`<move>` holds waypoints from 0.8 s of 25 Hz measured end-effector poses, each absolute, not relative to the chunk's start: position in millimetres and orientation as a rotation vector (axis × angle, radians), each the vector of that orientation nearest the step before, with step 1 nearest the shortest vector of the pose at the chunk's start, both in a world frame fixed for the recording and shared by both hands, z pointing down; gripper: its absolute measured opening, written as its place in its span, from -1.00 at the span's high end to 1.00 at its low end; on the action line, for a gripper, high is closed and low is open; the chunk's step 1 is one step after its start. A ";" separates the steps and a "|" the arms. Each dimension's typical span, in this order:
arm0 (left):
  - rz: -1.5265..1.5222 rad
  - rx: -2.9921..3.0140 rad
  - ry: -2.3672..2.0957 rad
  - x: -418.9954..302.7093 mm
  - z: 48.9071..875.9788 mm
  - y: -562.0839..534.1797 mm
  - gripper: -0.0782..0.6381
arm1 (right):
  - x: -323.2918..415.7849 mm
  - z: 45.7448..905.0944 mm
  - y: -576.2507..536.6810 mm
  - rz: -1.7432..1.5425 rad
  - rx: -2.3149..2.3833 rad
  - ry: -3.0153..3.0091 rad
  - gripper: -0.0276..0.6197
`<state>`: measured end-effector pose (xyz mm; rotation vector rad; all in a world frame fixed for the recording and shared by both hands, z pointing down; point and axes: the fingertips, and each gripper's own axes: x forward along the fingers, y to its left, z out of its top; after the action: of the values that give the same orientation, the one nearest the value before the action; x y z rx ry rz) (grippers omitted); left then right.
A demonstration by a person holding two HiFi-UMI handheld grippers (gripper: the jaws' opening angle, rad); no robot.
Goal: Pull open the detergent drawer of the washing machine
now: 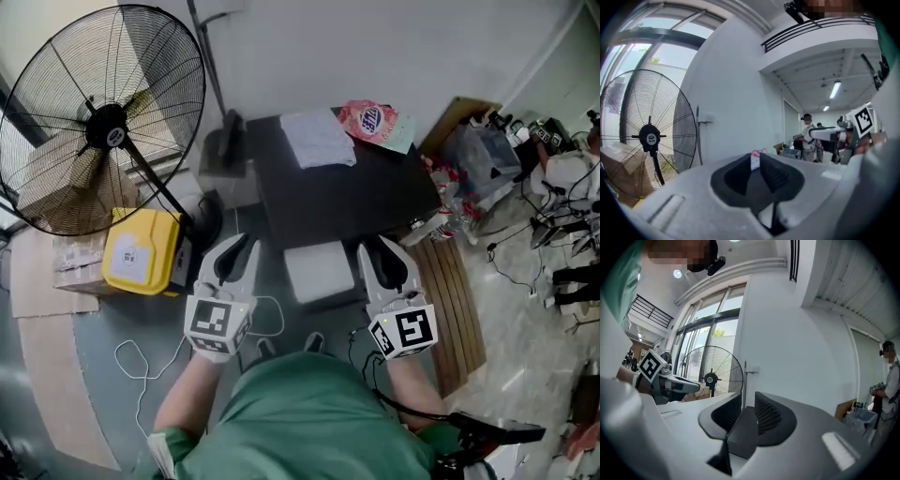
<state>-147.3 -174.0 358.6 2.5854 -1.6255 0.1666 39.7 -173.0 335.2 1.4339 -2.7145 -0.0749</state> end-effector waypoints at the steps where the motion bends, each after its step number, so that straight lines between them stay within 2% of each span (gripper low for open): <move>1: 0.167 2.586 -1.625 -147.1 358.6 -173.8 0.63 | 39.3 335.8 -173.0 -0.073 1.432 -2.716 0.64; 20: 0.186 2.579 -1.626 -148.3 363.2 -174.3 0.63 | 37.3 337.0 -172.9 -0.068 1.427 -2.725 0.64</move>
<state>-148.3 -174.3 363.2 2.5793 -1.6263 0.1856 37.3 -172.9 337.0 1.4272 -2.7246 -0.0682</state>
